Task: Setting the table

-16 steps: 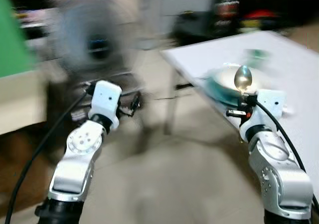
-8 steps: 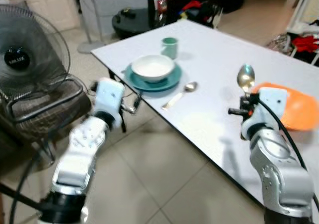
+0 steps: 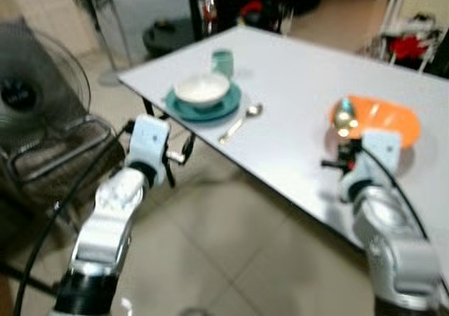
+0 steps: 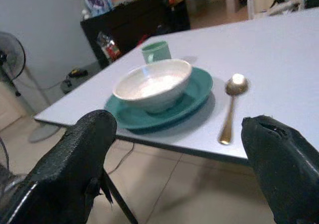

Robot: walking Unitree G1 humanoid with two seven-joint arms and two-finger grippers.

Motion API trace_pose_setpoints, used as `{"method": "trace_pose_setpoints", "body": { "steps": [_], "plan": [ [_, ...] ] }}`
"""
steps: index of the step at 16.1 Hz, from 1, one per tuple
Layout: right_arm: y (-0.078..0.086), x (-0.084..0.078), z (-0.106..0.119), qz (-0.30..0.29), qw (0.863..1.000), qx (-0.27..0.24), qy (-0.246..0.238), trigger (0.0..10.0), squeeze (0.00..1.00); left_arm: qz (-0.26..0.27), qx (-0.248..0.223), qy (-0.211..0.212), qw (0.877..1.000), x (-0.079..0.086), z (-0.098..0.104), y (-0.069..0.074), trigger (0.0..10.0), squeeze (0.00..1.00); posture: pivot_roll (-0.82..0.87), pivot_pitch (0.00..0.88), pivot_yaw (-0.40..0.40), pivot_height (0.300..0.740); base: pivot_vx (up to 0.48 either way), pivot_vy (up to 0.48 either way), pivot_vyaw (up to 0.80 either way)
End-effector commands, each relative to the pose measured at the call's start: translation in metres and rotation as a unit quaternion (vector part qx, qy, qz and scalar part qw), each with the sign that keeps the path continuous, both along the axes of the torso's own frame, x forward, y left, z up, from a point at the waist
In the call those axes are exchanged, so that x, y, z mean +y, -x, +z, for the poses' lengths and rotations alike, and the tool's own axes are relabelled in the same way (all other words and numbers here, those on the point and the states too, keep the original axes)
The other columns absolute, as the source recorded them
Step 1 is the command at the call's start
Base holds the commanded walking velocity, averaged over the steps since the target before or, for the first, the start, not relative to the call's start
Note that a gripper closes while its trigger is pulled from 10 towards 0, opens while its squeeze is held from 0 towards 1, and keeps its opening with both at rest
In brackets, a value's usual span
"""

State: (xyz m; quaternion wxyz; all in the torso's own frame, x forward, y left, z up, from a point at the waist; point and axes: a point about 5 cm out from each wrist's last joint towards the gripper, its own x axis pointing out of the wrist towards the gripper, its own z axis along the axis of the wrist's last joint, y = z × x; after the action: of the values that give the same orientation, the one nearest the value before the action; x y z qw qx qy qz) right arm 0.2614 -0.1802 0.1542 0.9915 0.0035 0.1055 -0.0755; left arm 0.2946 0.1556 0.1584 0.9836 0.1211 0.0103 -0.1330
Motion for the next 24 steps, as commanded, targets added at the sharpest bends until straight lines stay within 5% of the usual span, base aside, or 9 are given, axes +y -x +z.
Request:
{"method": "trace_pose_setpoints", "body": {
  "steps": [1,5,16,24],
  "plan": [
    [-0.002,0.011,0.008,0.023,1.0,-0.013,-0.007,10.0,0.0,0.017,0.001,-0.007,1.0,0.012,0.0,-0.001,10.0,0.0,0.03,0.0,0.057,0.74,0.0,0.48,-0.8],
    [-0.003,0.009,0.005,0.021,1.0,-0.008,-0.006,10.0,0.0,0.021,0.002,-0.007,1.0,0.009,-0.003,0.001,10.0,0.0,0.04,0.0,0.051,0.74,0.0,0.48,-0.6],
    [-0.015,0.0,0.008,0.032,0.999,-0.008,0.025,10.0,0.0,0.029,-0.005,0.037,0.999,0.0,-0.006,0.014,10.0,0.0,0.06,0.0,0.009,0.74,0.0,0.0,-0.07],
    [-0.025,-0.001,0.015,0.032,0.999,-0.007,0.026,10.0,0.0,0.02,-0.008,0.043,0.999,0.001,-0.002,0.013,10.0,0.0,0.05,0.0,0.022,0.74,0.352,0.0,-0.64]
  ]
}}
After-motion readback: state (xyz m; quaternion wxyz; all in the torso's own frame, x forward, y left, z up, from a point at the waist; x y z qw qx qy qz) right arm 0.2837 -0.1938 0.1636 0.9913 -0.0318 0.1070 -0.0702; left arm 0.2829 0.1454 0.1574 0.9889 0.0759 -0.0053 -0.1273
